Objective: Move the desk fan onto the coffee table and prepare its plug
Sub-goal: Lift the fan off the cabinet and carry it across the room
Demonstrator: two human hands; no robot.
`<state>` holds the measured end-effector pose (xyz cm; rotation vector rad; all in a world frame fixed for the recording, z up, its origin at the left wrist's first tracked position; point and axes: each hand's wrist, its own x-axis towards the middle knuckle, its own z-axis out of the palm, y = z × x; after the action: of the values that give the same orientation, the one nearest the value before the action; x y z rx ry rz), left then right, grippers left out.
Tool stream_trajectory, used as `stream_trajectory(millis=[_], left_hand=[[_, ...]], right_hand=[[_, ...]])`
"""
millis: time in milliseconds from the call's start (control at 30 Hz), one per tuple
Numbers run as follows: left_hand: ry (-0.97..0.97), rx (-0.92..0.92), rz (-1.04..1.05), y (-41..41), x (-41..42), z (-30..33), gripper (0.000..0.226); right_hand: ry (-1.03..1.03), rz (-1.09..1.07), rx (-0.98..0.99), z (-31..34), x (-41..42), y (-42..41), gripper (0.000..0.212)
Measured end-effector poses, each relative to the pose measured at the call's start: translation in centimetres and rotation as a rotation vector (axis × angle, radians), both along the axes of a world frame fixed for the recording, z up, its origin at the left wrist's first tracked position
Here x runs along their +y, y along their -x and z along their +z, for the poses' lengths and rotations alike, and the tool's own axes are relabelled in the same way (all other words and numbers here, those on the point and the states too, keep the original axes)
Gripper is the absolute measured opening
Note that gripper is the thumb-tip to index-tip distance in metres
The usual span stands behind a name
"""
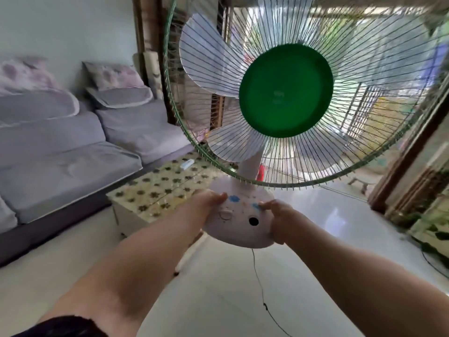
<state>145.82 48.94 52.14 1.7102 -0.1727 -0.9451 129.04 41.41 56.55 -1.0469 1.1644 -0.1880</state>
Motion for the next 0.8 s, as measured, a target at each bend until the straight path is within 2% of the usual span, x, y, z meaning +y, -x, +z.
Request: stream_trajectory(millis=[200,400,500,633,667,700,800], left_hand=[[-0.043,-0.013,-0.006,-10.0,1.9,-0.2,0.045],[-0.1,-0.058,-0.016,-18.8,1.1,-1.7,0.074],[-0.153,-0.074,-0.053,-23.0,-0.4,-2.6,0.072],[-0.202,-0.19,-0.103,-29.3,-2.4,-3.3,0.074],[-0.186,-0.2,-0.089,-31.3,-3.0,-3.3,0.073],[-0.161,-0.195,-0.075,-32.9,-3.6,-3.5,0.072],[-0.092,-0.095,-0.051,-37.8,-5.7,-3.6,0.069]], right_hand=[[-0.016,-0.053,-0.007,-0.5,2.8,-9.6,0.023],[0.004,-0.083,0.063,-1.5,2.7,-17.9,0.016],[0.029,-0.099,0.092,-2.1,1.4,-22.3,0.015],[0.036,-0.161,0.054,-3.0,-1.2,-28.8,0.012],[0.032,-0.169,0.024,-3.1,-1.9,-30.6,0.015],[0.023,-0.183,-0.001,-3.2,-2.5,-32.2,0.026],[0.035,-0.223,-0.027,-3.2,-4.7,-37.0,0.046]])
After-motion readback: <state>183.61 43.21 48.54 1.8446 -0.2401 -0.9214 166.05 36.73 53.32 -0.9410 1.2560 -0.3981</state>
